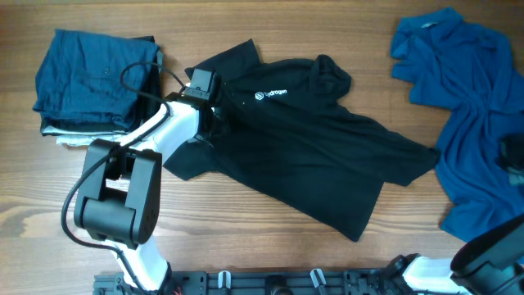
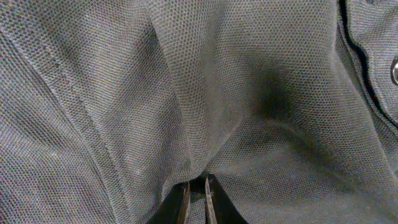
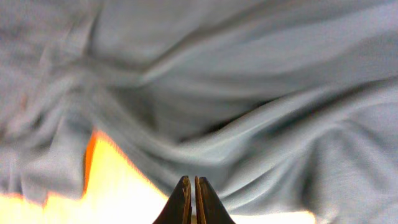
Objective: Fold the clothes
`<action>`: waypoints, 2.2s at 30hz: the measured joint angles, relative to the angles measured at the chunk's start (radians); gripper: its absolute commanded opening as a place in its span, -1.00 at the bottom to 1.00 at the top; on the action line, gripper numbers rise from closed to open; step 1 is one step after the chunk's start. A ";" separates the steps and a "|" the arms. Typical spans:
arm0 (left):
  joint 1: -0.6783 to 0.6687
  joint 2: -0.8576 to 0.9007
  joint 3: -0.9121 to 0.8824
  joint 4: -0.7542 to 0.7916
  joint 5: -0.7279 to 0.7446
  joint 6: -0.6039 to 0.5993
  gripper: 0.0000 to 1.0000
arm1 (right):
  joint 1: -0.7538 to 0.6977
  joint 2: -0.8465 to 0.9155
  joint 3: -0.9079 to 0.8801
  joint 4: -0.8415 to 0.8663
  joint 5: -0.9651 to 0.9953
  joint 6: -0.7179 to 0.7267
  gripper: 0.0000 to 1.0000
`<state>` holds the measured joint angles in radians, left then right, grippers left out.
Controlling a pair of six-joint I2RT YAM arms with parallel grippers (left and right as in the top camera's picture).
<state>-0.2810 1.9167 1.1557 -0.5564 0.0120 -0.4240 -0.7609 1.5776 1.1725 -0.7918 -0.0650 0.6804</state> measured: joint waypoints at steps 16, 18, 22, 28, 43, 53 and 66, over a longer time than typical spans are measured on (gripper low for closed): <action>0.000 0.000 0.000 0.006 -0.001 0.000 -0.78 | 0.270 0.362 0.018 0.199 0.077 -0.268 -0.91; 0.000 0.000 0.000 0.006 -0.001 0.000 -0.78 | 0.248 0.367 0.027 0.188 0.116 -0.272 -0.91; 0.000 0.000 0.000 0.006 0.000 0.000 -0.76 | 0.183 0.390 0.070 0.161 0.153 -0.278 -0.91; 0.000 0.000 0.000 0.009 0.001 0.000 -0.70 | 0.135 0.400 0.216 0.114 0.098 -0.330 -0.91; 0.000 0.000 0.000 0.014 0.007 0.000 -0.59 | 0.473 0.433 0.377 0.081 -0.092 -0.652 -0.92; 0.000 0.000 0.000 0.015 0.008 0.000 -0.55 | 0.497 0.545 0.377 0.205 -0.057 -0.752 -0.91; 0.000 0.000 0.003 -0.005 0.003 0.000 -0.53 | 0.459 0.642 0.380 0.499 0.121 -0.757 -0.91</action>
<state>-0.2810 1.9167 1.1584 -0.5617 0.0154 -0.4240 -0.3023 2.2200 1.5520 -0.2932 0.0559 -0.0769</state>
